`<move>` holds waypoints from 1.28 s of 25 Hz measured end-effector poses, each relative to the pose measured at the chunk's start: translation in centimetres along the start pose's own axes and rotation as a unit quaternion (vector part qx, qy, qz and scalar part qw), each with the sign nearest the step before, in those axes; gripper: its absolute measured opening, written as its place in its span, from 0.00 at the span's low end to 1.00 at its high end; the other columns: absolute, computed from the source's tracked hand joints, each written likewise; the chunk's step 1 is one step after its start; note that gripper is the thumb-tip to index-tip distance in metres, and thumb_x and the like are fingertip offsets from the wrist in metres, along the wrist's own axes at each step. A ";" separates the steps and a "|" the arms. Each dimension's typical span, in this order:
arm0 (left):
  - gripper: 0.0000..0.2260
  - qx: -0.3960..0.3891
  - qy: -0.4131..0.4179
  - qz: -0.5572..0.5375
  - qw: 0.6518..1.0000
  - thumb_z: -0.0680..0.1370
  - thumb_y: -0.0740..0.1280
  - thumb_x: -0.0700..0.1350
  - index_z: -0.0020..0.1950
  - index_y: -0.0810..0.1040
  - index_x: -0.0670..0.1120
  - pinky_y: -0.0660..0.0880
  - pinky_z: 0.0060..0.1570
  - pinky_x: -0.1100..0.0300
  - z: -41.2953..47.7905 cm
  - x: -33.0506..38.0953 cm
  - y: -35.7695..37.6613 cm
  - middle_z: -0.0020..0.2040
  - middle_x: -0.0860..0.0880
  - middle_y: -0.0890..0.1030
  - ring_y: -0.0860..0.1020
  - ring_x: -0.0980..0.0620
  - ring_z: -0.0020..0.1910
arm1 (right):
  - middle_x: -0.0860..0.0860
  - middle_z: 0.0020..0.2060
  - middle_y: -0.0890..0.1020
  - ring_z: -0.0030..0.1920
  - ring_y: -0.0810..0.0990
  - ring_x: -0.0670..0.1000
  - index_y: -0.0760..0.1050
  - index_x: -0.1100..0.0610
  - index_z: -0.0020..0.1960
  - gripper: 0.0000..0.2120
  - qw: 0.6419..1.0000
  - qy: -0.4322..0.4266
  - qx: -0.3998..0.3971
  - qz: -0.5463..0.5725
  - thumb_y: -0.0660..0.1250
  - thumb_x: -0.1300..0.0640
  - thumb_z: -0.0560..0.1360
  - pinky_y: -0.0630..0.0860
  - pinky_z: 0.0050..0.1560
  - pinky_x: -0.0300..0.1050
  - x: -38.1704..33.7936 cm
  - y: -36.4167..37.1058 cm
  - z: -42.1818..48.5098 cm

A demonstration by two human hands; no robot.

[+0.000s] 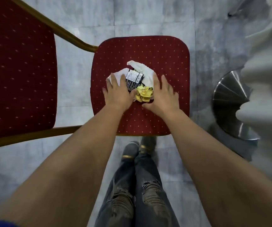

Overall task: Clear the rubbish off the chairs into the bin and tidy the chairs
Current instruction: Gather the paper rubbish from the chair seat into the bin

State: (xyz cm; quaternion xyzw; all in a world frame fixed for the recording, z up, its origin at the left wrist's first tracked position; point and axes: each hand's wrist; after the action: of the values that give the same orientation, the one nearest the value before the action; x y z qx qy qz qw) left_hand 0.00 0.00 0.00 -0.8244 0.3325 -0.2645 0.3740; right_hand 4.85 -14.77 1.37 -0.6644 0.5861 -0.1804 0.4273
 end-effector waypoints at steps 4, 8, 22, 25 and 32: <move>0.39 -0.032 -0.053 -0.045 0.997 0.74 0.56 0.71 0.79 0.44 0.57 0.48 0.70 0.32 3.4 -0.2 0.2 0.79 0.43 0.39 0.41 0.40 0.78 | 0.55 0.80 0.40 0.80 0.49 0.62 0.35 0.44 0.79 0.59 0.999 -0.035 0.003 -0.029 0.76 0.40 0.67 0.59 0.71 0.69 -0.2 1.7 3.1; 0.35 0.010 -0.068 -0.064 0.996 0.75 0.56 0.70 0.78 0.56 0.55 0.59 0.68 0.36 3.9 0.7 1.8 0.79 0.41 0.51 0.50 0.39 0.77 | 0.54 0.79 0.53 0.77 0.56 0.62 0.42 0.43 0.80 0.52 0.993 -0.056 0.036 -0.093 0.74 0.41 0.69 0.65 0.66 0.67 -0.3 2.5 4.9; 0.10 -0.084 -0.119 -0.520 0.841 0.80 0.63 0.45 0.58 0.75 0.41 0.66 0.25 0.62 1.9 1.5 2.2 0.47 0.43 0.79 0.73 0.51 0.31 | 0.56 0.65 0.71 0.62 0.71 0.58 0.63 0.54 0.74 0.34 0.978 -0.061 0.075 0.185 0.70 0.65 0.71 0.74 0.55 0.53 -0.6 3.7 0.3; 0.16 -0.113 -0.103 -0.500 0.852 0.81 0.60 0.52 0.59 0.75 0.41 0.70 0.28 0.62 -0.6 2.5 2.4 0.47 0.44 0.79 0.75 0.52 0.32 | 0.57 0.65 0.71 0.61 0.72 0.59 0.63 0.54 0.75 0.34 0.977 -0.034 0.100 0.187 0.69 0.66 0.72 0.74 0.55 0.54 0.4 4.3 -2.7; 0.24 -0.183 -0.016 -0.437 0.881 0.81 0.56 0.59 0.56 0.78 0.39 0.75 0.32 0.63 -9.4 6.7 5.1 0.45 0.45 0.81 0.78 0.51 0.35 | 0.56 0.64 0.71 0.62 0.71 0.58 0.61 0.53 0.75 0.35 0.961 0.054 0.160 0.219 0.70 0.66 0.71 0.76 0.55 0.56 5.5 6.3 -12.4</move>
State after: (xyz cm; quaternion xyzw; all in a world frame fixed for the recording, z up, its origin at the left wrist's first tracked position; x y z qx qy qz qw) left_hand -3.96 -11.72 2.65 -0.9439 -0.0245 -0.3222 0.0679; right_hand -6.90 -23.99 2.10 -0.4322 0.7025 -0.2096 0.5251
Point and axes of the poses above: each hand's wrist, its own z-axis towards the middle knuckle, its own y-axis out of the palm, x = y × z
